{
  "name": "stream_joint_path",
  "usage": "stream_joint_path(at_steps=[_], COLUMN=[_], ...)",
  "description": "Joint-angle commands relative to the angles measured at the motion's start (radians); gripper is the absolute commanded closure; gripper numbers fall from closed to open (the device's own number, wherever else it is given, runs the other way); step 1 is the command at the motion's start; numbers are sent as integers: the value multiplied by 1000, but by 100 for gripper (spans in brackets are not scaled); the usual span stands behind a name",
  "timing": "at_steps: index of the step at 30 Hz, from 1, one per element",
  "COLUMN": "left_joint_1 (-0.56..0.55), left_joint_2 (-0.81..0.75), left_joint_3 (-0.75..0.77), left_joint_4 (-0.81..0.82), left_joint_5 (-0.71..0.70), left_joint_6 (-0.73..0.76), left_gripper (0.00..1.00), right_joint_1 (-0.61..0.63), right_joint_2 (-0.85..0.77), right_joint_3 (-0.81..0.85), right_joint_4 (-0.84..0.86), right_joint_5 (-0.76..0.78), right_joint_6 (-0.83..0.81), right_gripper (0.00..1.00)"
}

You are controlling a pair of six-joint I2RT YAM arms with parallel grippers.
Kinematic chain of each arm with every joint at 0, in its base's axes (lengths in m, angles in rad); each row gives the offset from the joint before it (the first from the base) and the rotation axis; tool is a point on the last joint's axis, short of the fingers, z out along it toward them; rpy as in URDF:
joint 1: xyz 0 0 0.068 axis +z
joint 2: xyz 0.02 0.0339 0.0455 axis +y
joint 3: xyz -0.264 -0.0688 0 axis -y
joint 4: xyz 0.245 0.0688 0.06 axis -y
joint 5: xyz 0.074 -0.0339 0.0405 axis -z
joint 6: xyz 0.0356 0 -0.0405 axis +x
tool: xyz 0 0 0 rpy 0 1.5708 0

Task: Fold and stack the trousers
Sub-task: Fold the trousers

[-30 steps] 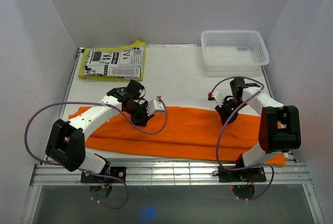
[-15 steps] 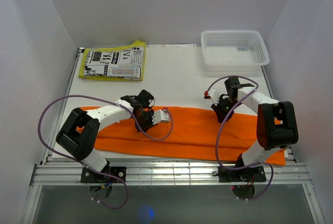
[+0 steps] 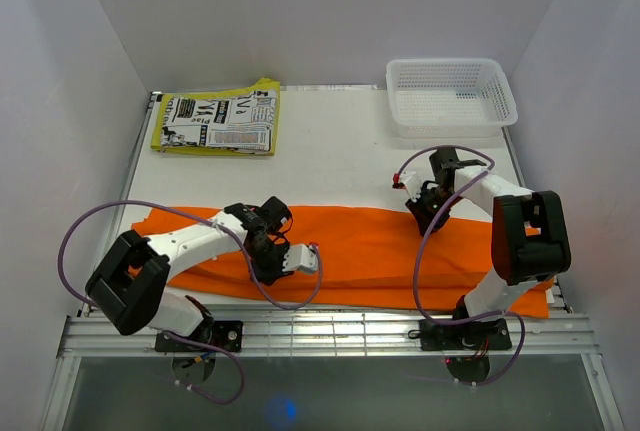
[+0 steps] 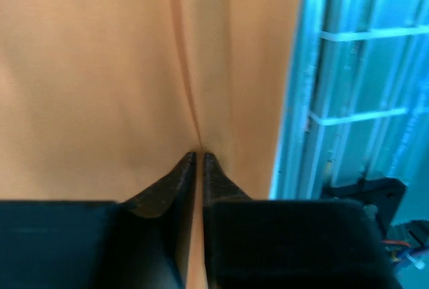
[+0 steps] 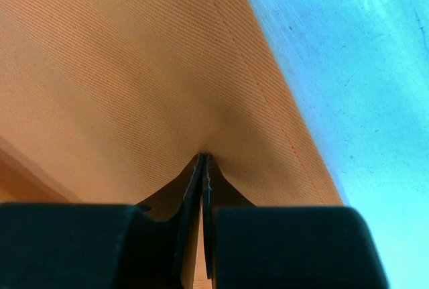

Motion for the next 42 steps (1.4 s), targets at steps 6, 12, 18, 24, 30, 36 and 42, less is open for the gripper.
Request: stream_joint_path(at_steps=[6, 12, 18, 24, 30, 36, 42], left_joint_1=[-41, -12, 351, 692, 789, 789, 774], left_joint_2=[-135, -249, -220, -74, 113, 322, 333], left_joint_3=[2, 95, 132, 108, 123, 256, 379], left_joint_4=[-104, -127, -132, -80, -5, 49, 31], left_joint_5=[75, 62, 41, -73, -103, -19, 99], left_joint_6=[7, -153, -237, -228, -275, -398, -454], left_gripper=[59, 57, 58, 58, 58, 58, 52], right_joint_1=[4, 20, 17, 15, 11, -17, -55], right_joint_2=[-3, -116, -239, -203, -35, 153, 181], right_joint_3=[32, -9, -114, -174, -142, 70, 222], right_joint_4=[-51, -243, -257, -214, -61, 7, -13], right_joint_5=[-29, -59, 90, 190, 256, 334, 351], right_joint_6=[-49, -207, -250, -223, -169, -135, -172], right_gripper=[92, 92, 92, 92, 92, 92, 92])
